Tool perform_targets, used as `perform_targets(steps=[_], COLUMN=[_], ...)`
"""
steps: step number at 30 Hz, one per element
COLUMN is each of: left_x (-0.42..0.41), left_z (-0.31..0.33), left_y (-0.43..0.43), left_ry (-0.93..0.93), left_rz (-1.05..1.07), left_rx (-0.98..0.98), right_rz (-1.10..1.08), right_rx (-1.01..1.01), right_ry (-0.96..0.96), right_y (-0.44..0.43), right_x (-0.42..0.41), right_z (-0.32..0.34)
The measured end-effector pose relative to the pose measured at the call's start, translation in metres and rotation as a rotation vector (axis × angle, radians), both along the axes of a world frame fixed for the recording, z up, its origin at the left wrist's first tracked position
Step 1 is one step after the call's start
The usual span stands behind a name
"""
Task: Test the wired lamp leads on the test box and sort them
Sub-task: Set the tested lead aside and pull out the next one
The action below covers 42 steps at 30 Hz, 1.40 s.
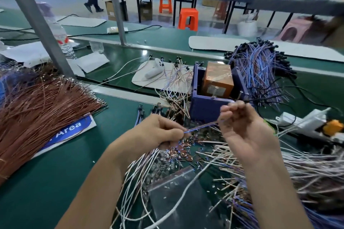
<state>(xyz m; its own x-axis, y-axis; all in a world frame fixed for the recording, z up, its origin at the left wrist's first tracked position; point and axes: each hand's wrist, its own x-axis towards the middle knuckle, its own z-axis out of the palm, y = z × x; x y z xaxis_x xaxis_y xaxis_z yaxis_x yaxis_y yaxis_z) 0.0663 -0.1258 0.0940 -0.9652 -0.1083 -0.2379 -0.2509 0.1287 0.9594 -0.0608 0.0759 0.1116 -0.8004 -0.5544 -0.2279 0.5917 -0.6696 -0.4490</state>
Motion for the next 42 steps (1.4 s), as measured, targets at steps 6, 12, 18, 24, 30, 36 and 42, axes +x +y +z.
perform_targets(steps=[6, 12, 18, 24, 30, 36, 42], left_x=[0.004, -0.016, -0.033, -0.046, -0.049, -0.054, -0.064], left_z=[0.005, 0.026, 0.015, -0.012, -0.027, -0.023, -0.026], left_y=[0.001, 0.086, 0.083, 0.06, 0.04, 0.109, 0.132], left_ry=[-0.053, 0.258, 0.307, 0.183, 0.18, 0.149, 0.164], left_rz=[0.171, -0.172, -0.04, 0.041, 0.381, 0.2, 0.366], left_rx=[-0.568, -0.464, -0.298, -0.165, -0.07, 0.135, 0.36], right_rz=[-0.029, 0.304, 0.363, 0.208, 0.035, 0.031, -0.068], right_rx=[0.543, 1.052, 1.003, 0.983, 0.957, 0.905, 0.914], right_ry=[0.41, 0.956, 0.73, 0.651, 0.515, 0.488, 0.44], right_y=[0.073, 0.065, 0.073, 0.077, 0.092, 0.07, 0.055], right_x=[-0.001, 0.032, 0.028, 0.026, 0.017, 0.02, 0.02], right_z=[0.009, 0.023, 0.01, -0.008, -0.019, -0.029, -0.029])
